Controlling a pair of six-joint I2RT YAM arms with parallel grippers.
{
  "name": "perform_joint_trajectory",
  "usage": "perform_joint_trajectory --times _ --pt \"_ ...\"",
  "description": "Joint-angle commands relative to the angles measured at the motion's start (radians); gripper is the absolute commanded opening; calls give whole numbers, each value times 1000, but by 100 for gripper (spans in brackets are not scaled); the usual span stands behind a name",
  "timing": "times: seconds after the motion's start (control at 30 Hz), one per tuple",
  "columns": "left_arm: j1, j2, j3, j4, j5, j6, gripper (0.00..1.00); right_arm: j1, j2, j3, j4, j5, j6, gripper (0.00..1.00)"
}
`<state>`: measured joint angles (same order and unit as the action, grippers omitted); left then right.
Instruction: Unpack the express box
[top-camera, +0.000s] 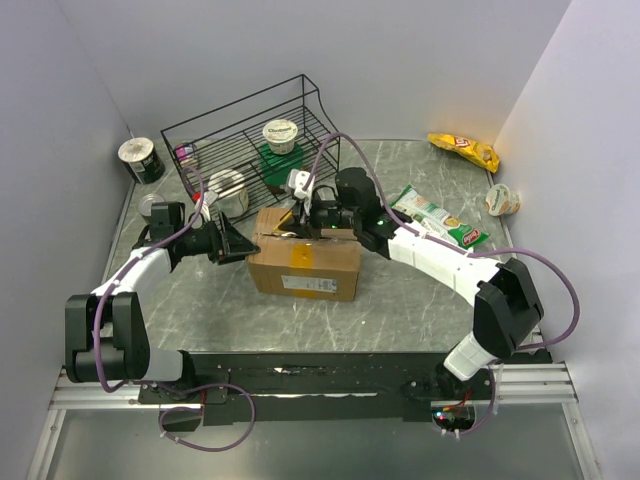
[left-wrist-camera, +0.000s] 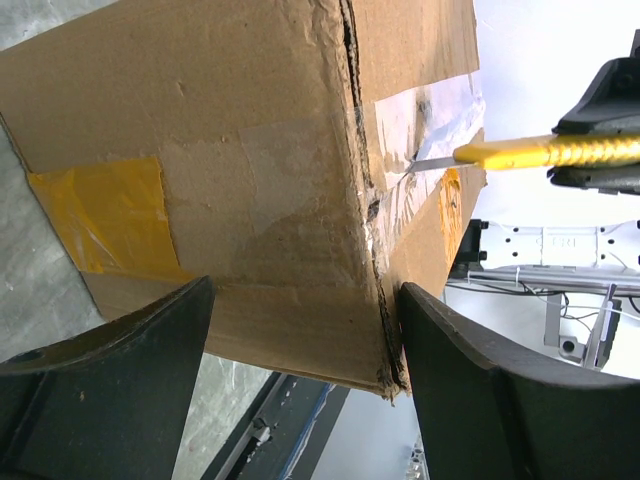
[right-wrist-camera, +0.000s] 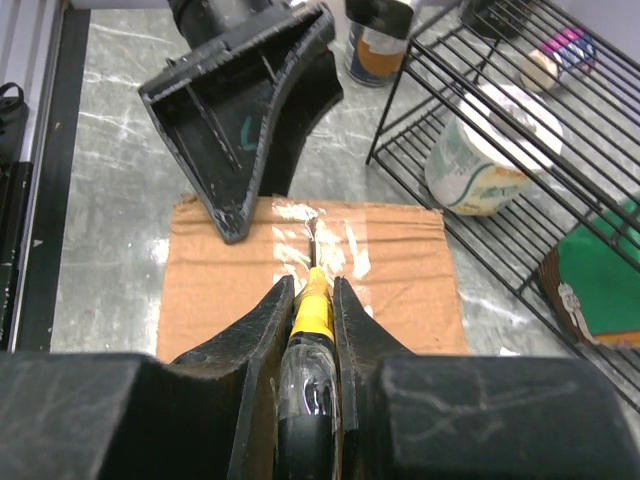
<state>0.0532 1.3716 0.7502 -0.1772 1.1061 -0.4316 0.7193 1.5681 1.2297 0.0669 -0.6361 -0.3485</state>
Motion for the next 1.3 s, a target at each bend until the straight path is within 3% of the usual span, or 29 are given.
perform_joint_trajectory --times 0.0,1.27 --pt "20 15 -35 -19 -150 45 79 -37 -63 11 -33 -2 -12 0" --pt "23 43 -32 -7 -226 40 76 -133 -258 -96 -249 35 -81 0"
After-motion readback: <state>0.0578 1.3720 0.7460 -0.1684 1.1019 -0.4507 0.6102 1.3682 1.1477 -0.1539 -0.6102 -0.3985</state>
